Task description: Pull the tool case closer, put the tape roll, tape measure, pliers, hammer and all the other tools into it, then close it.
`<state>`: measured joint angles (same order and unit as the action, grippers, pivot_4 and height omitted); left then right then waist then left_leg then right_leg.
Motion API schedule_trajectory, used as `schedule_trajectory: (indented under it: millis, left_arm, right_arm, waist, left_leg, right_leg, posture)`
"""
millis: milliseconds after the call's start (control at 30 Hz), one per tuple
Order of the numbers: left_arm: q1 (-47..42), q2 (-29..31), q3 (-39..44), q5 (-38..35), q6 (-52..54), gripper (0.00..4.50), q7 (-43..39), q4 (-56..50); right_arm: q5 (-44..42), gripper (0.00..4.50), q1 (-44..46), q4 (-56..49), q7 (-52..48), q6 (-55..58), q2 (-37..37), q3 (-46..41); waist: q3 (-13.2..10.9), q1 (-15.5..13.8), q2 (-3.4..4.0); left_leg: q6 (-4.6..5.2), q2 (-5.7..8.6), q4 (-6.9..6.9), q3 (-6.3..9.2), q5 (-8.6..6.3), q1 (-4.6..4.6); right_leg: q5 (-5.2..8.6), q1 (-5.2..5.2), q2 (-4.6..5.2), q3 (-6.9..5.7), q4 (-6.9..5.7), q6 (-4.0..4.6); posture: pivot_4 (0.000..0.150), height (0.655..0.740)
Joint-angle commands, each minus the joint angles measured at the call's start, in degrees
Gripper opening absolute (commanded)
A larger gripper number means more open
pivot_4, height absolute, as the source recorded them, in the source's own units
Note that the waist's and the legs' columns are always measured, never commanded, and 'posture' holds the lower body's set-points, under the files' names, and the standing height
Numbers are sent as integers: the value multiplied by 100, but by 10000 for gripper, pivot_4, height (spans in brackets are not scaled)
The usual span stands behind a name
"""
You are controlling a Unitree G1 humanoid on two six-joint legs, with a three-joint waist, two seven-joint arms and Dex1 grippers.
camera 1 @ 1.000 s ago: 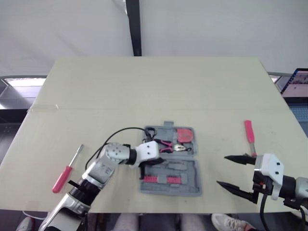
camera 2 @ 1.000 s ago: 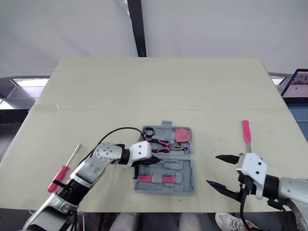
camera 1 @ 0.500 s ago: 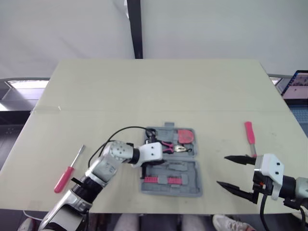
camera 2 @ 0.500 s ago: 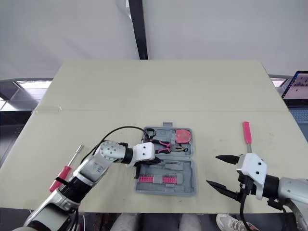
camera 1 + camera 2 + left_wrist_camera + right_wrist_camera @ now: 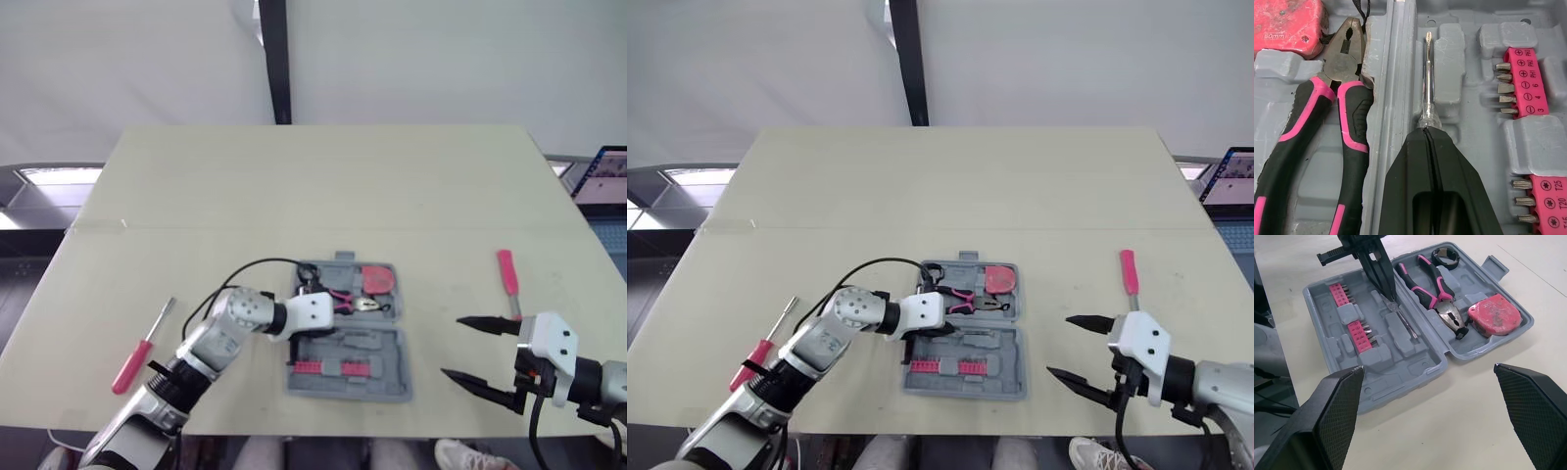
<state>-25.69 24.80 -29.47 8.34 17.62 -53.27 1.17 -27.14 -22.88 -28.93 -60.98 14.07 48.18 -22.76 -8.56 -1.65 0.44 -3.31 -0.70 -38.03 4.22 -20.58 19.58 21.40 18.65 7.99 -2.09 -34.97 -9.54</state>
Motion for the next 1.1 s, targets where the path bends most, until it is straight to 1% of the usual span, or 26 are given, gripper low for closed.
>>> schedule_trajectory:
  millis: [33, 367, 500, 733, 833, 933, 1033, 1100]
  left_arm:
    - [398, 19, -564, 385, 283, 281, -54, 649]
    - [435, -39, -550, 352, 239, 281, -36, 780]
    - [508, -175, -292, 101, 399, 281, 50, 615]
    - [687, -346, 914, -898, 960, 281, 199, -753]
    - [752, -500, 1585, -1698, 1245, 281, 198, -1480]
    - [869, -403, 2208, -1995, 1412, 281, 515, -2165]
    - [1224, -214, 2858, -2387, 1622, 281, 681, -2717]
    - [1547, -86, 3278, -2608, 2132, 281, 929, -3002]
  right_arm:
    - [-45, 45000, 52, -142, 21, -23, 30, -115]
    - [-24, 45000, 132, -105, 2, 11, 57, -75]
    - [-19, 45000, 139, -96, -15, 8, 63, -72]
    - [-26, 45000, 161, -74, -35, -10, 50, -15]
    - [-24, 45000, 241, -24, -27, -4, 46, 60]
    - [-45, 45000, 311, 20, -52, 1, 45, 135]
    - [-43, 45000, 371, 75, -54, 1, 45, 203]
    - [-73, 45000, 353, 80, -24, 114, 55, 215]
  waist:
    - [8, 1, -1]
    - [33, -10, 7]
    - [35, -16, 9]
    - [-5, 24, 5]
    - [-71, 28, 6]
    - [-79, 28, 5]
    - [-80, 42, 6]
    - [-83, 51, 7]
  left_leg:
    - [5, -1, 8, 0, -3, -29]
    - [11, -5, 10, 0, -6, -46]
    - [13, -7, 10, 1, -7, -53]
    - [13, -14, 11, 2, -8, -41]
    - [13, -14, 9, 2, -8, -34]
    - [13, -15, 7, 3, -8, -26]
    - [13, -15, 10, 3, -8, -25]
    - [13, -15, 14, 2, -8, -25]
  right_leg:
    - [0, -27, 0, -1, 13, 0]
    - [0, -67, 0, -14, 48, -2]
    - [-1, -85, 0, -21, 60, -3]
    - [-2, -87, 0, -36, 73, -5]
    - [-3, -78, 0, -36, 67, -7]
    - [-4, -69, 1, -35, 64, -9]
    - [-4, -68, 1, -35, 71, -9]
    - [-5, -68, 1, -35, 76, -9]
  posture:
    - [1500, 7400]
    - [1500, 7400]
    - [1500, 7400]
    - [1500, 7400]
    - [1500, 7400]
    - [1500, 7400]
    - [1500, 7400]
    - [1500, 7400]
